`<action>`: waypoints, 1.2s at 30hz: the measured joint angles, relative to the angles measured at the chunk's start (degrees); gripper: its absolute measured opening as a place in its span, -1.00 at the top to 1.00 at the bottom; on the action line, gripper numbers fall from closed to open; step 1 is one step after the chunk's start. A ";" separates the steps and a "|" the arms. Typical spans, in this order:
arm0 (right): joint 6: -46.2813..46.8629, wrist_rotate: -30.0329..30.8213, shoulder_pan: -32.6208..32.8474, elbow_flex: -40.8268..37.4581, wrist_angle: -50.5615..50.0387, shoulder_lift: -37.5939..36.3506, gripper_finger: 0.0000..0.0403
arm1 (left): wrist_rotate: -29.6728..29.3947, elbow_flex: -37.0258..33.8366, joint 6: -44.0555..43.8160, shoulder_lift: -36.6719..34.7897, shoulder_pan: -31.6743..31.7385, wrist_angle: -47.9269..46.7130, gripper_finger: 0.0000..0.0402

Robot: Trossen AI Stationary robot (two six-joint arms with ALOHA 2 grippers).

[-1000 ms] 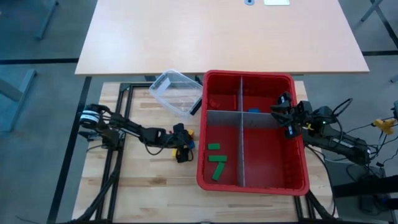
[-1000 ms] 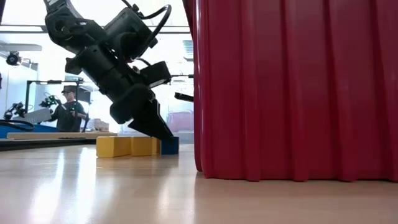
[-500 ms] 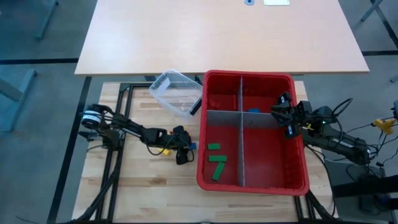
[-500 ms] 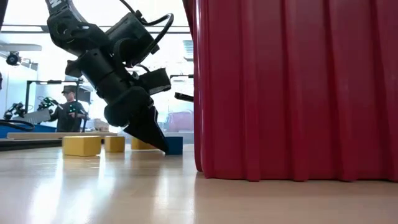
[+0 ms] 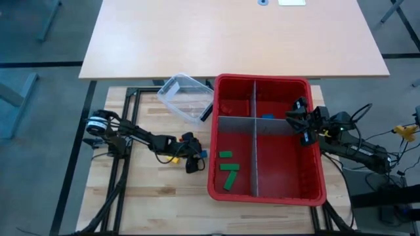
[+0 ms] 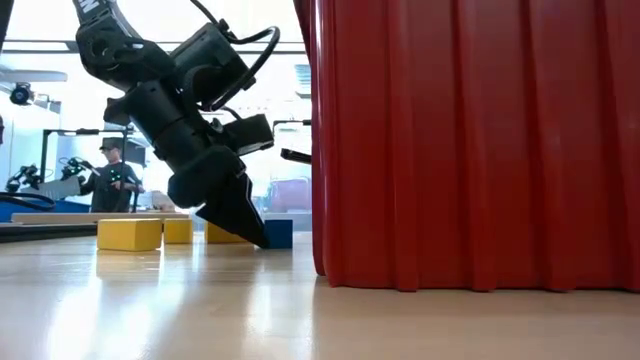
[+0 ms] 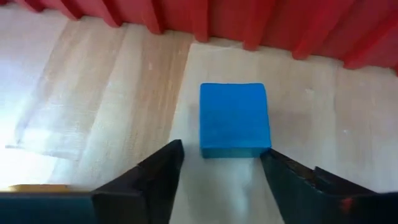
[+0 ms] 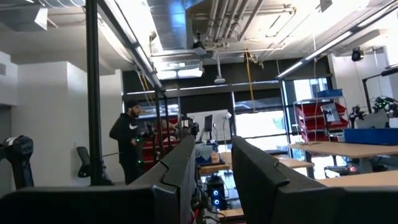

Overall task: Sort blocks
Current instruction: Put the blue block into the top right of the red bin

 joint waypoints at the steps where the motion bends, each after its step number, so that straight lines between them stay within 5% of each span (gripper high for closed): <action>1: 0.00 0.00 -0.02 0.00 0.00 0.00 0.57 | -0.13 0.00 -0.02 0.00 0.02 0.00 -0.06; 12: -0.48 0.00 -0.02 0.00 -0.02 0.02 0.65 | -0.41 1.10 0.57 0.00 0.04 1.79 -0.25; 36: -0.35 0.00 0.00 0.00 -0.26 0.02 0.66 | 1.38 1.25 -0.56 -0.02 0.39 3.45 0.26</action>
